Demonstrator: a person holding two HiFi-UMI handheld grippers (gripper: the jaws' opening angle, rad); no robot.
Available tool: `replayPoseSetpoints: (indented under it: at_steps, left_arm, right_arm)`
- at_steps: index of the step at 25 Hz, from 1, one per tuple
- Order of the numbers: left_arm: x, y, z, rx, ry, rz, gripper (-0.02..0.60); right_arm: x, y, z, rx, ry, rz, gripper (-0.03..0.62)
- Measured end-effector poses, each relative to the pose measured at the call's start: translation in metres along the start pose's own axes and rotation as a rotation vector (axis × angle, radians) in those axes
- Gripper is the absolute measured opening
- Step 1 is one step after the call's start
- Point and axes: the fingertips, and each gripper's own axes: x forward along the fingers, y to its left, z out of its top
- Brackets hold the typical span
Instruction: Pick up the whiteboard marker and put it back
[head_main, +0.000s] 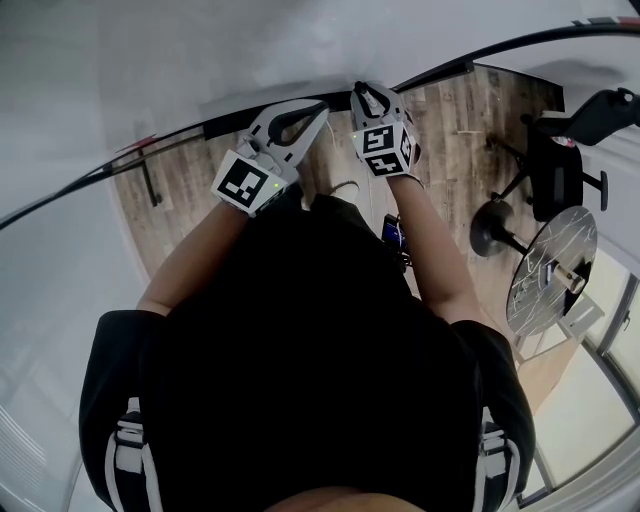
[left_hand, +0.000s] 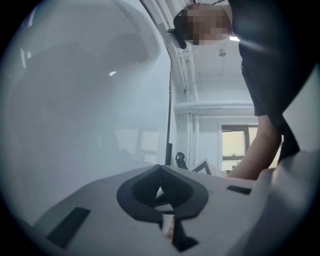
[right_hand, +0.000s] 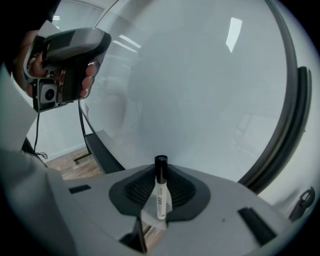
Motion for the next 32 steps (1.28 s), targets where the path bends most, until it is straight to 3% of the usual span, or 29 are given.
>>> replayPoseSetpoints:
  at_steps: [16, 32]
  left_arm:
    - [0.007, -0.019, 0.011, 0.034, -0.002, -0.073, 0.003]
    - [0.008, -0.042, 0.026, 0.078, 0.003, -0.122, 0.003]
  right_arm:
    - [-0.054, -0.025, 0.027, 0.167, -0.148, -0.024, 0.067]
    - [-0.154, -0.028, 0.077, 0.205, -0.337, -0.058, 0.067]
